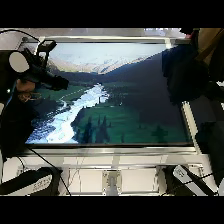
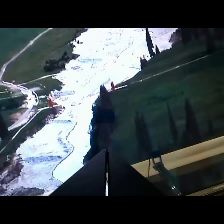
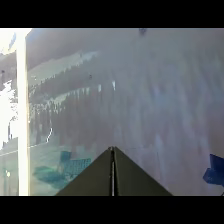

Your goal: Fold the clothes and pants, and hang the long-sleeved shirts on hangers.

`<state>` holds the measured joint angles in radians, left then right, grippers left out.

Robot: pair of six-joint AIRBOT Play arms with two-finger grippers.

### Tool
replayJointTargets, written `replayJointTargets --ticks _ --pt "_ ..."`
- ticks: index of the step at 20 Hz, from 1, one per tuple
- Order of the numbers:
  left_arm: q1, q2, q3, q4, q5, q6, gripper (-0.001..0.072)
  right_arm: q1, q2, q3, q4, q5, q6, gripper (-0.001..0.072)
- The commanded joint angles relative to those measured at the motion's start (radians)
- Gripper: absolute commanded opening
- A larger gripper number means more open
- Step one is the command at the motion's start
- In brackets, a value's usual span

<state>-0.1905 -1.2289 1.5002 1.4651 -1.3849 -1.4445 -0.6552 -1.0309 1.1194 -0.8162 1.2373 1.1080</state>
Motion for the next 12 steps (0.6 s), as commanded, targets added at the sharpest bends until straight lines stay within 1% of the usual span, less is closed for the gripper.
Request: replayJointTargets --ticks 1,8,12 --pt "0.0 -0.002 -0.001 0.001 0.0 0.0 0.0054 0.001 0.0 0.0 0.0 0.0 0.0 -0.0002" --pt "0.0 -0.008 -0.001 0.001 0.001 0.0 0.0054 0.001 0.0 0.0 0.0 0.0 0.0 -0.0003" --pt "0.0 -0.034 -0.001 0.004 0.047 0.01 0.0056 0.001 0.0 0.0 0.0 0.0 0.0 -0.0003"
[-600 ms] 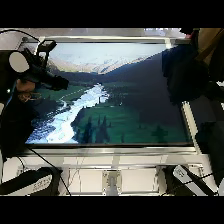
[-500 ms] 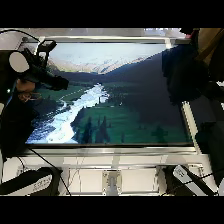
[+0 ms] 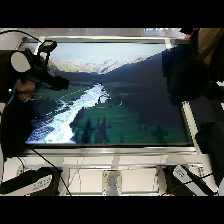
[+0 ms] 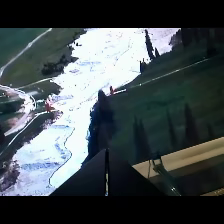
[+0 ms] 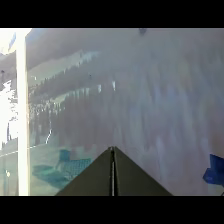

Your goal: Fold the clothes and pants, and hang the long-sleeved shirts on hangers.

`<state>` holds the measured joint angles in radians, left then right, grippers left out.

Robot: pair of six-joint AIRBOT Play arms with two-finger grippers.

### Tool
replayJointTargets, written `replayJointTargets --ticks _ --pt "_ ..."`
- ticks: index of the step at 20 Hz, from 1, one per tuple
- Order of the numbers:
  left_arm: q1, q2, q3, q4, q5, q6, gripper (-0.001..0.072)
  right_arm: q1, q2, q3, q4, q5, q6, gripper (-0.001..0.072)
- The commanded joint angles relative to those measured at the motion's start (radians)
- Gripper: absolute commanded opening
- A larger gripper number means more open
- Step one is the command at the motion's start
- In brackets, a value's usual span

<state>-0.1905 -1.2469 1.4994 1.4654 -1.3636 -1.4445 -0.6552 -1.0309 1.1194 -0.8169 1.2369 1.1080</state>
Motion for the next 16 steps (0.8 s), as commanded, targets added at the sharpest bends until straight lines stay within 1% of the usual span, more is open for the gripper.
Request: replayJointTargets --ticks 1,2,3,5,6,7,9,10,11,14,16 --pt "0.002 -0.029 0.0 0.045 0.048 0.064 0.0124 0.001 0.0 0.0 0.0 0.0 0.0 -0.0003" --pt "0.007 -0.044 0.0 0.157 0.06 0.052 0.0373 0.001 0.0 0.0 0.0 0.0 0.0 -0.0003" --pt "0.018 -0.053 0.0 0.295 0.066 -0.003 0.0693 0.001 0.0 0.0 0.0 0.0 0.0 -0.0003" --pt "0.073 -0.06 0.0 0.631 0.066 -0.164 0.0692 0.001 0.0 0.0 0.0 0.0 0.0 -0.0003" --pt "0.121 -0.056 0.0 0.729 0.061 -0.197 0.0692 0.001 0.0 0.0 0.0 0.0 0.0 -0.0002" --pt "0.193 -0.045 0.0 0.759 0.062 -0.232 0.0691 0.001 0.0 0.0 0.0 0.0 0.0 -0.0003" --pt "0.372 -0.014 0.0 0.71 0.069 -0.329 0.0691 0.001 0.0 0.0 0.0 0.0 0.0 -0.0003" --pt "0.466 0.004 -0.004 0.668 0.07 -0.36 0.0691 0.001 0.0 0.0 0.0 0.0 0.0 -0.0002" --pt "0.565 0.024 -0.017 0.614 0.074 -0.372 0.0691 0.001 0.0 0.0 0.0 0.0 0.0 -0.0003" --pt "0.888 0.089 -0.124 0.389 0.071 -0.368 0.0691 0.0 0.0 0.0 0.0 0.0 0.0 -0.0003" --pt "1.098 0.111 -0.219 0.179 0.123 -0.346 0.069 0.0 0.0 0.0 0.001 0.001 0.0 -0.0003"
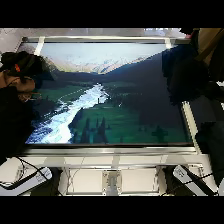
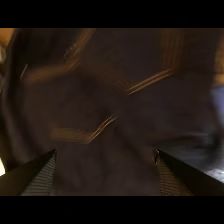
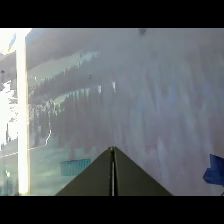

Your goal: Fold the clothes and pants, and hang the long-sleeved shirts on hangers.

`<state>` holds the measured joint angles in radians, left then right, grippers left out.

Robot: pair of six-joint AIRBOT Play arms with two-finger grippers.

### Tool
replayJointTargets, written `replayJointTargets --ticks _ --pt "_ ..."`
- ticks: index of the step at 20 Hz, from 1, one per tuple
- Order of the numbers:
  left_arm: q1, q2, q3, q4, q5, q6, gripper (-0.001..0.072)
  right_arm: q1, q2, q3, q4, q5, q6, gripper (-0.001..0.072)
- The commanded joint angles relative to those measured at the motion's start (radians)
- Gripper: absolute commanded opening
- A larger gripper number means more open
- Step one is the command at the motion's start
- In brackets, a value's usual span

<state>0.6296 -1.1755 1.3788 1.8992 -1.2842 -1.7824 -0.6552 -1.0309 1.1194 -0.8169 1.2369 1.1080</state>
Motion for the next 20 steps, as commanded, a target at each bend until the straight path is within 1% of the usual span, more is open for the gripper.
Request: replayJointTargets --ticks 1,2,3,5,6,7,8,11,13,15,19,20 --pt "0.372 0.039 -0.138 -0.381 0.069 0.04 0.0691 0.0 0.0 0.0 -0.002 -0.001 0.0 -0.0003" --pt "0.444 0.035 -0.171 -0.467 0.091 0.08 0.0691 0.0 0.0 0.0 -0.003 -0.001 0.0 -0.0003" --pt "0.509 0.027 -0.191 -0.516 0.11 0.101 0.0692 0.001 0.0 0.0 0.002 0.0 0.0 -0.0003" --pt "0.586 -0.008 -0.195 -0.532 0.162 0.104 0.0692 0.0 0.0 0.0 0.0 0.0 0.0 -0.0003" --pt "0.6 -0.031 -0.195 -0.533 0.174 0.132 0.0692 0.0 0.0 0.0 0.001 0.0 0.0 -0.0003" --pt "0.602 -0.06 -0.195 -0.531 0.179 0.177 0.0692 0.0 0.0 0.0 0.001 0.0 0.0 -0.0003" --pt "0.602 -0.091 -0.194 -0.532 0.185 0.203 0.0692 0.0 0.0 0.0 0.0 0.0 0.0 -0.0003" --pt "0.598 -0.171 -0.184 -0.531 0.254 0.203 0.0694 0.0 0.0 0.0 0.0 0.0 0.0 -0.0003" --pt "0.599 -0.211 -0.129 -0.515 0.288 0.24 0.0694 0.0 0.0 0.0 0.001 0.0 0.0 -0.0003" --pt "0.598 -0.244 -0.058 -0.491 0.279 0.285 0.0694 0.0 0.0 0.0 0.001 -0.002 0.0 -0.0003" --pt "0.599 -0.257 -0.023 -0.471 0.301 0.291 0.0693 0.0 0.0 0.0 0.003 -0.052 0.002 -0.0003" --pt "0.598 -0.261 -0.023 -0.471 0.3 0.291 0.0693 0.002 0.0 0.0 0.014 -0.041 0.024 -0.0003"
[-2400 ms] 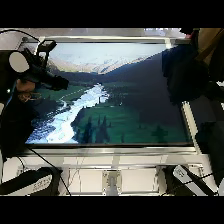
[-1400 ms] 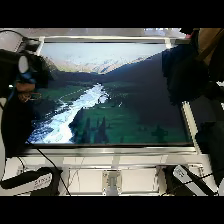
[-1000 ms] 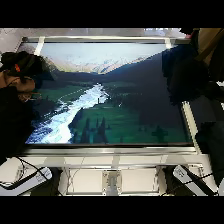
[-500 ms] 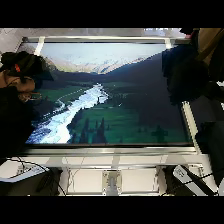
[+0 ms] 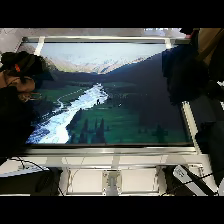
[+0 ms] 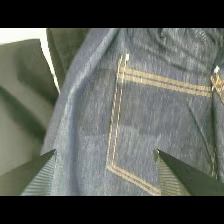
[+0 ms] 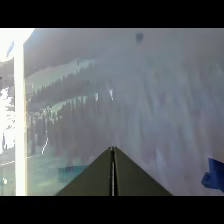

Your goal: Fold the clothes and pants, and hang the long-sleeved shirts on hangers.

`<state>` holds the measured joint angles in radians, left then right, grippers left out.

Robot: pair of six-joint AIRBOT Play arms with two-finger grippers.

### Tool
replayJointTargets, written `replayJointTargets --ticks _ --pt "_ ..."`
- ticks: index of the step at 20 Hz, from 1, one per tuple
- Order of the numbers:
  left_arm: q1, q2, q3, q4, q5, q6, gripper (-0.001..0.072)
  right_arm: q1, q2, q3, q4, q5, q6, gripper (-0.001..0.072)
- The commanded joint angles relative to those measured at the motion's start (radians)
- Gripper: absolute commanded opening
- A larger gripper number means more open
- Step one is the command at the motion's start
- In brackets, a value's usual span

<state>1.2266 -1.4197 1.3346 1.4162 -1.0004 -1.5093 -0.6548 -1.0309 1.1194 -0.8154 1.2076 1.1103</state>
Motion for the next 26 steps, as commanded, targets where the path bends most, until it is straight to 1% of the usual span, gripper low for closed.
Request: replayJointTargets --ticks 1,2,3,6,8,10,12,13,14,15,16,21,25,26 --pt "0.001 -0.019 0.022 0.012 0.016 0.018 0.0693 0.001 0.0 0.0 0.038 0.017 0.071 -0.0003" --pt "0.001 -0.019 0.022 0.012 0.008 0.018 0.0693 0.001 0.001 0.0 0.064 0.045 0.122 -0.0003" --pt "0.001 -0.019 0.022 0.012 -0.008 0.018 0.0693 0.001 0.001 0.0 0.089 0.06 0.15 -0.0003" --pt "0.002 -0.019 0.022 0.028 -0.058 0.019 0.0693 0.001 0.001 0.001 0.124 0.049 0.153 -0.0003" --pt "0.002 -0.019 0.023 0.069 -0.055 0.019 0.0693 0.001 0.0 0.001 0.154 0.05 0.156 -0.0003" --pt "0.002 -0.02 0.023 0.117 -0.037 0.036 0.0692 0.001 0.001 0.001 0.157 0.079 0.163 -0.0003" --pt "0.002 -0.023 0.023 0.177 -0.015 0.036 0.0692 0.001 0.001 0.001 0.156 0.149 0.164 -0.0001" --pt "0.003 -0.028 0.023 0.194 -0.005 0.036 0.0691 0.001 0.0 0.001 0.156 0.174 0.164 0.0033" --pt "0.003 -0.037 0.025 0.193 0.003 0.037 0.0691 0.001 0.001 0.001 0.159 0.195 0.164 0.0133" --pt "0.003 -0.051 0.028 0.193 0.004 0.037 0.0691 0.001 0.001 0.001 0.169 0.212 0.165 0.0265" --pt "0.003 -0.071 0.034 0.193 -0.003 0.037 0.0691 0.001 0.001 0.001 0.187 0.221 0.164 0.0304" --pt "0.002 -0.178 0.039 0.191 0.019 0.036 0.0691 0.001 0.005 0.001 0.311 0.221 0.164 0.0303" --pt "0.001 -0.242 0.039 0.101 0.066 0.036 0.0683 0.032 0.005 0.001 0.333 0.211 0.164 0.0301" --pt "0.001 -0.247 0.039 0.073 0.066 0.036 0.0574 0.056 0.005 0.001 0.333 0.201 0.164 0.0301"
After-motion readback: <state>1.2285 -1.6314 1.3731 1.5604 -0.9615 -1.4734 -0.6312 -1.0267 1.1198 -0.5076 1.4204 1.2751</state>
